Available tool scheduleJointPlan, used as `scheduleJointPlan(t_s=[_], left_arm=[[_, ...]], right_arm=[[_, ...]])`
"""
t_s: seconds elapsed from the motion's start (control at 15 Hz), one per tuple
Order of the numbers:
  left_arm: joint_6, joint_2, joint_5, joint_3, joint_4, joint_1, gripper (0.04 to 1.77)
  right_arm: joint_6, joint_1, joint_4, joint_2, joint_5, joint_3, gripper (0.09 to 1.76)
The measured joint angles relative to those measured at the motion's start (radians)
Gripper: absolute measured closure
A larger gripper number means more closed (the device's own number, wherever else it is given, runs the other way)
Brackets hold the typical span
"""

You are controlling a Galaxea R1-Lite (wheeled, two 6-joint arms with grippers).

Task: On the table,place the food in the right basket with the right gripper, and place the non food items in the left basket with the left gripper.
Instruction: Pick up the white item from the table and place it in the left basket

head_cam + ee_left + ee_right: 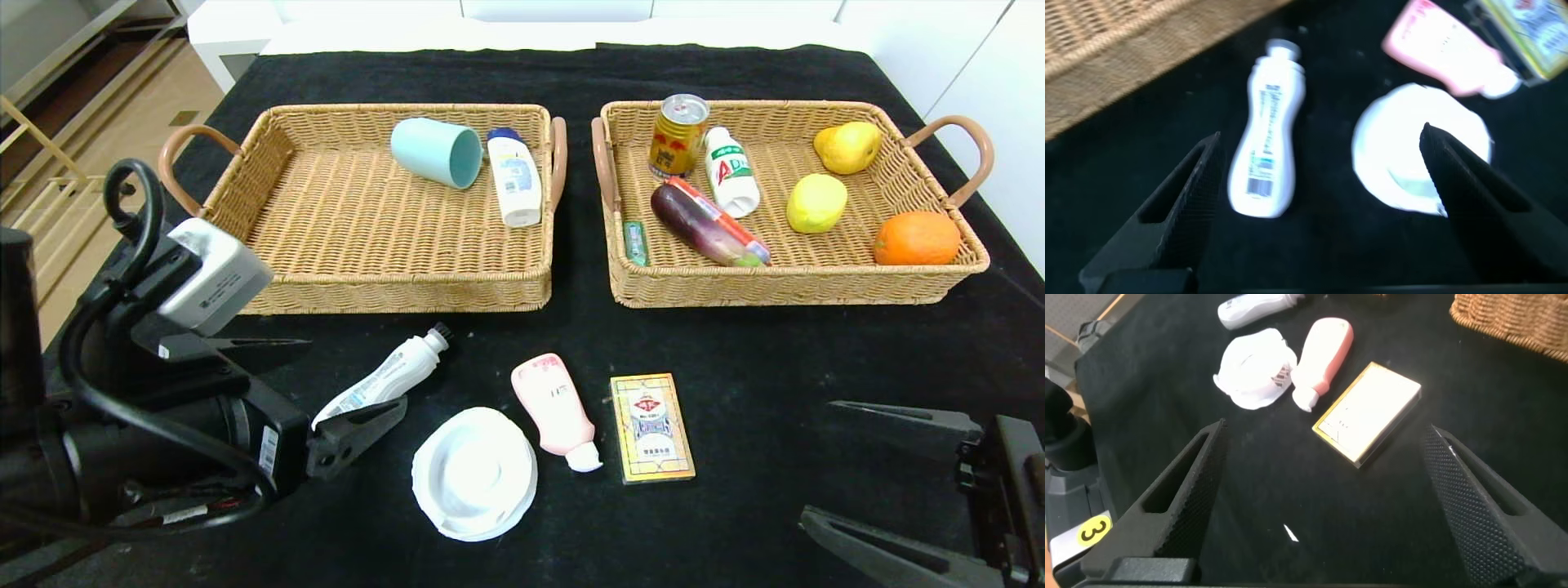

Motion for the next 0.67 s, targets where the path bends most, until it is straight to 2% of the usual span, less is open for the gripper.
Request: scheduleJointPlan(t_s=[0.27, 0.67], left_arm=[[0.001, 0.107, 0.013, -0.093, 0.049, 0.075, 0.09], [0.013, 0.235, 0.058, -0.123, 0.044, 0.104, 0.09]], right_arm=[[0.0, 0.001, 0.002, -0.027, 0.0, -0.001, 0.15], [0.002, 0.0, 0.003, -0.05, 0.001, -0.005, 0.15]])
